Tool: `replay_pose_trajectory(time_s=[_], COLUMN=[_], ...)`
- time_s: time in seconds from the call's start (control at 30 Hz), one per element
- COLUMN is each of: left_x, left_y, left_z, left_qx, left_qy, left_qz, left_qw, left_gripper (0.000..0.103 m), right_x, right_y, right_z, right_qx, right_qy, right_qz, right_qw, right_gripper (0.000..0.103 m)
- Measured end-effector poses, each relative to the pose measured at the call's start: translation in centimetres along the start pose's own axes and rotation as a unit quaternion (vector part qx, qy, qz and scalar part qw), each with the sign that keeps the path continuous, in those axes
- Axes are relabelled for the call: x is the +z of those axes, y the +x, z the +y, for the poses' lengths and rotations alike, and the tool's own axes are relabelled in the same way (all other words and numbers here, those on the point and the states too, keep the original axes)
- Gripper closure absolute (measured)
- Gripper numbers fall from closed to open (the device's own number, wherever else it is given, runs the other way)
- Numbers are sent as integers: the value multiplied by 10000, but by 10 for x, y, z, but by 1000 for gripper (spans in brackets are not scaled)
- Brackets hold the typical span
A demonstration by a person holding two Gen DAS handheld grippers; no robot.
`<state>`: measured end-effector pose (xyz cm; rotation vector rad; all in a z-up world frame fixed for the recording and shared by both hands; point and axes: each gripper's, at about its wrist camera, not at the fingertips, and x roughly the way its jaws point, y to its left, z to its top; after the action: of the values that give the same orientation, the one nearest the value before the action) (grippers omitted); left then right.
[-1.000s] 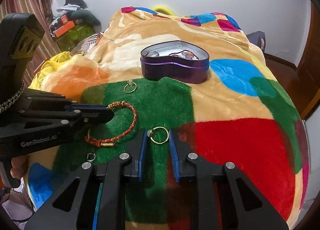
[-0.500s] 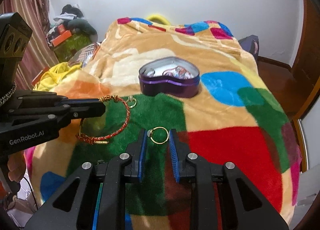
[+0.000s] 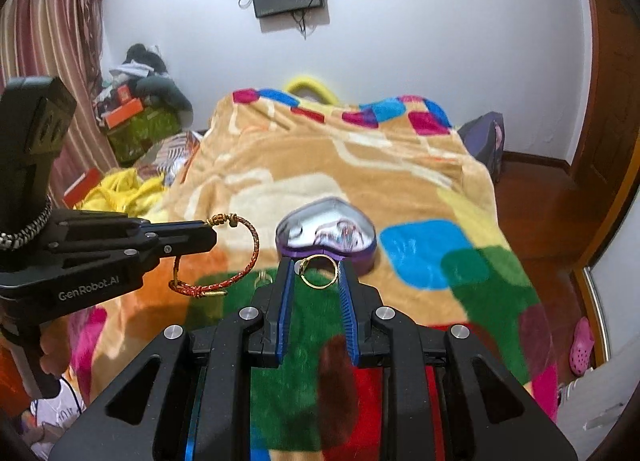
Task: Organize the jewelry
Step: 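Grasp the gold ring with the right tool while the left lifts the bracelet, then lower the gold ring and braided bracelet into the tin with both tools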
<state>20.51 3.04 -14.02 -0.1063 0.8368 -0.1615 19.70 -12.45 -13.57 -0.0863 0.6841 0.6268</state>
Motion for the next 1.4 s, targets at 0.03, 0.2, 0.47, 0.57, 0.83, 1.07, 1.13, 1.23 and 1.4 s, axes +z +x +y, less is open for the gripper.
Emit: replay_pose_trajectory(time_s=[0.03,0.2,0.47,0.57,0.83,1.07,1.13,1.23,1.4], left_x=[3,17,38,42,50,53,53,53,51], left_y=[-1,-2,7,14,39,64,70,80,94], left_z=[2,8,16,18,25,29,30,30,27], left_qx=[3,24,95,102,122,152,151,168,227], left_qy=[-9,-69,-86,-80,-100,-79,-68,-16,142], left_qz=[-32,-219,-394,-385,-273,-92,-38,48,170], left_qw=[10000,9997,9991,9992,9995,9998,9999,9998,9995], left_gripper=[102,102,102,102,102,102,102,102,102], right_x=[2,13,25,28,31,31,31,31,27], right_y=[-1,1,12,19,40,58,65,75,90], right_z=[0,-1,-7,-10,-18,-22,-24,-26,-32], right_qx=[-11,-33,-8,-7,24,62,70,81,36], right_qy=[-4,-11,6,19,90,117,110,117,157], right_qz=[-38,-168,-252,-246,-117,42,96,204,424], right_qw=[10000,9999,9997,9997,9999,9999,9999,9997,9990], right_gripper=[83,83,83,83,83,83,83,83,83])
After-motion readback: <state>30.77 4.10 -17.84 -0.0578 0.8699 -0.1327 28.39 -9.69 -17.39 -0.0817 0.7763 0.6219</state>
